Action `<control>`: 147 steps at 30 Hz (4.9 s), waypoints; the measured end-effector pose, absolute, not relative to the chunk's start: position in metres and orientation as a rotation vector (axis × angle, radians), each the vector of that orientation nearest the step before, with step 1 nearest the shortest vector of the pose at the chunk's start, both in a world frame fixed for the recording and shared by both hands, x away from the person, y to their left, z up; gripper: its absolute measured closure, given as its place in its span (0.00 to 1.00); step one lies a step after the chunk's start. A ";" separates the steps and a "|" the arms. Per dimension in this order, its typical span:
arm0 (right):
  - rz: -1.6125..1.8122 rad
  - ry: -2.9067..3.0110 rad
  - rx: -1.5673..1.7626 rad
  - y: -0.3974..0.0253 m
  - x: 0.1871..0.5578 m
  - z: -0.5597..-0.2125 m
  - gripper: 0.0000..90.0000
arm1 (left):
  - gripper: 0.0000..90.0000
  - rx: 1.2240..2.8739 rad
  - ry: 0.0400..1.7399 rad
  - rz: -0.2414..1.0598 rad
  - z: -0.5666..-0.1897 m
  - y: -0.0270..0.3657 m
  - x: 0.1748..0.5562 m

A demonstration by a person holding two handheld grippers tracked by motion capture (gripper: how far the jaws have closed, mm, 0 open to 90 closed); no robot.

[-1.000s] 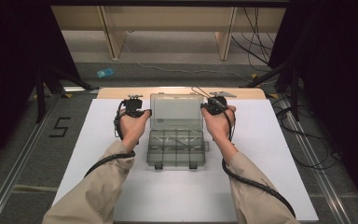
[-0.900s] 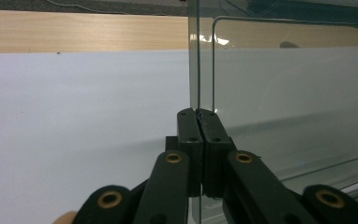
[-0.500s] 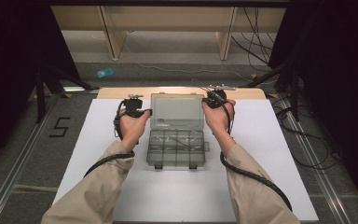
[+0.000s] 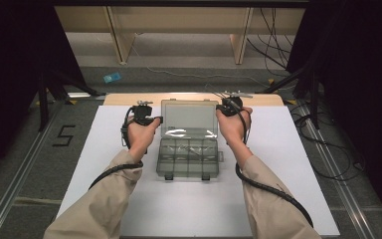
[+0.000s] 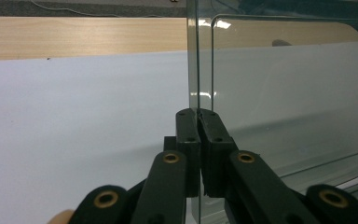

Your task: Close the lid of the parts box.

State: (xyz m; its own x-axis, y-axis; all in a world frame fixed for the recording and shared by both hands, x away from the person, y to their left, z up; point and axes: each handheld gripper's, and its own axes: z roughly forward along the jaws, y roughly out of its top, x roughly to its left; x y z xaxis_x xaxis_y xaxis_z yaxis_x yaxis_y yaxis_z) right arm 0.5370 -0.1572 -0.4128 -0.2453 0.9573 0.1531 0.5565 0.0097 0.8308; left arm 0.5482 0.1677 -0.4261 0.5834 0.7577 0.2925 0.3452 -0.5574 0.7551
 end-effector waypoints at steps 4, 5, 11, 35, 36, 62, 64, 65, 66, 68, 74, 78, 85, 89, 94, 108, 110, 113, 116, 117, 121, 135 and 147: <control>1.152 1.834 1.559 -0.158 0.532 -0.410 0.98 | 0.94 2.163 0.878 0.807 -0.422 0.166 0.548; 1.159 1.831 1.552 -0.158 0.532 -0.410 0.98 | 0.93 2.153 0.878 0.811 -0.421 0.165 0.548; 1.173 1.839 1.539 -0.160 0.526 -0.407 0.98 | 0.87 2.153 0.870 0.814 -0.407 0.168 0.552; 1.212 1.862 1.467 -0.166 0.513 -0.403 0.97 | 0.97 2.084 0.872 0.822 -0.390 0.160 0.550; 1.215 1.866 1.461 -0.166 0.512 -0.403 0.97 | 0.97 2.064 0.874 0.821 -0.390 0.160 0.549; 1.267 1.891 1.406 -0.173 0.489 -0.398 0.98 | 0.97 2.022 0.851 0.828 -0.384 0.159 0.516; 1.278 1.892 1.404 -0.174 0.488 -0.398 0.98 | 0.97 2.026 0.847 0.829 -0.383 0.159 0.513; 1.278 1.893 1.399 -0.175 0.488 -0.398 0.98 | 0.97 2.030 0.844 0.831 -0.383 0.159 0.512; 1.279 1.895 1.401 -0.175 0.487 -0.398 0.98 | 0.97 2.020 0.849 0.826 -0.383 0.159 0.511; 1.273 1.897 1.389 -0.175 0.485 -0.398 0.98 | 0.97 2.024 0.846 0.826 -0.382 0.159 0.509; 1.285 1.883 1.378 -0.174 0.480 -0.398 0.98 | 0.97 2.023 0.844 0.828 -0.382 0.158 0.502; 1.287 1.887 1.371 -0.175 0.477 -0.398 0.98 | 0.97 2.016 0.841 0.829 -0.382 0.158 0.499; 1.284 1.895 1.356 -0.176 0.472 -0.398 0.98 | 0.97 2.007 0.835 0.833 -0.383 0.159 0.496; 1.283 1.897 1.352 -0.176 0.469 -0.398 0.98 | 0.97 2.010 0.836 0.833 -0.383 0.159 0.493; 1.279 1.897 1.342 -0.176 0.466 -0.399 0.98 | 0.97 2.007 0.834 0.833 -0.383 0.158 0.490; 1.298 1.902 1.326 -0.176 0.458 -0.400 0.98 | 0.97 2.001 0.819 0.846 -0.384 0.158 0.482; 1.297 1.908 1.316 -0.177 0.457 -0.400 0.98 | 0.97 2.001 0.822 0.845 -0.384 0.158 0.480; 1.294 1.906 1.314 -0.177 0.455 -0.401 0.98 | 0.97 1.998 0.821 0.845 -0.385 0.158 0.479; 1.295 1.910 1.305 -0.177 0.453 -0.401 0.98 | 0.97 1.995 0.822 0.845 -0.385 0.158 0.477; 1.295 1.903 1.299 -0.177 0.452 -0.402 0.98 | 0.97 1.995 0.820 0.845 -0.385 0.158 0.476; 1.293 1.916 1.307 -0.177 0.449 -0.401 0.98 | 0.97 1.999 0.814 0.841 -0.385 0.159 0.474; 1.297 1.926 1.289 -0.177 0.440 -0.404 0.99 | 0.97 1.992 0.815 0.846 -0.387 0.158 0.466; 1.294 1.918 1.269 -0.178 0.436 -0.406 0.99 | 0.97 1.991 0.815 0.849 -0.388 0.157 0.461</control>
